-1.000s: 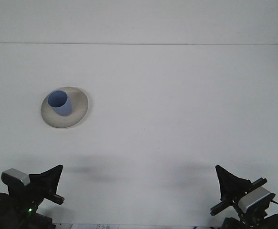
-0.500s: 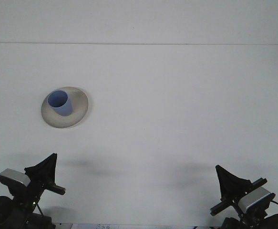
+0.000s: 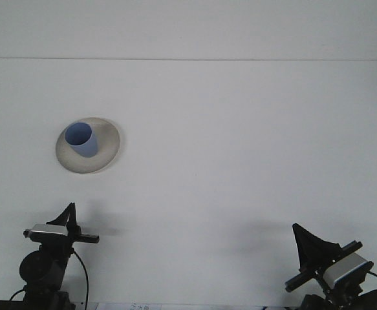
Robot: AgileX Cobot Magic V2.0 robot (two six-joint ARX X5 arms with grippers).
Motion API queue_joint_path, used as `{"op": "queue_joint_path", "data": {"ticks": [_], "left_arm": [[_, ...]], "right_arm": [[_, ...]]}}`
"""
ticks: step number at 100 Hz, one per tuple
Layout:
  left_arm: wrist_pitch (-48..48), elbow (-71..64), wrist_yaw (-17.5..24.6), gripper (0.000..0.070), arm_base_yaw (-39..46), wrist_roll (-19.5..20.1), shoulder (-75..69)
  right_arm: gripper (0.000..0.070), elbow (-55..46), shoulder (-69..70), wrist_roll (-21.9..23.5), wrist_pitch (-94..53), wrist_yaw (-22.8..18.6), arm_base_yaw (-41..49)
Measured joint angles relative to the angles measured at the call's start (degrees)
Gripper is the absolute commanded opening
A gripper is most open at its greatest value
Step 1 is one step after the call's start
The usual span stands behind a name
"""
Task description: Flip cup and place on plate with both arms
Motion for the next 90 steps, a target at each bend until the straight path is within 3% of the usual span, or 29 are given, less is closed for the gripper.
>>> {"op": "queue_joint_path", "data": {"ticks": [53, 90], "left_arm": [[1.5, -0.4, -0.9, 0.0016, 1.8, -3.3, -0.1], [1.5, -0.4, -0.9, 0.0016, 1.8, -3.5, -0.1]], "right_arm": [[0.0004, 0.0, 0.0, 0.0, 0.0, 0.0, 0.0], [0.0004, 0.0, 0.0, 0.0, 0.0, 0.0, 0.0]]}}
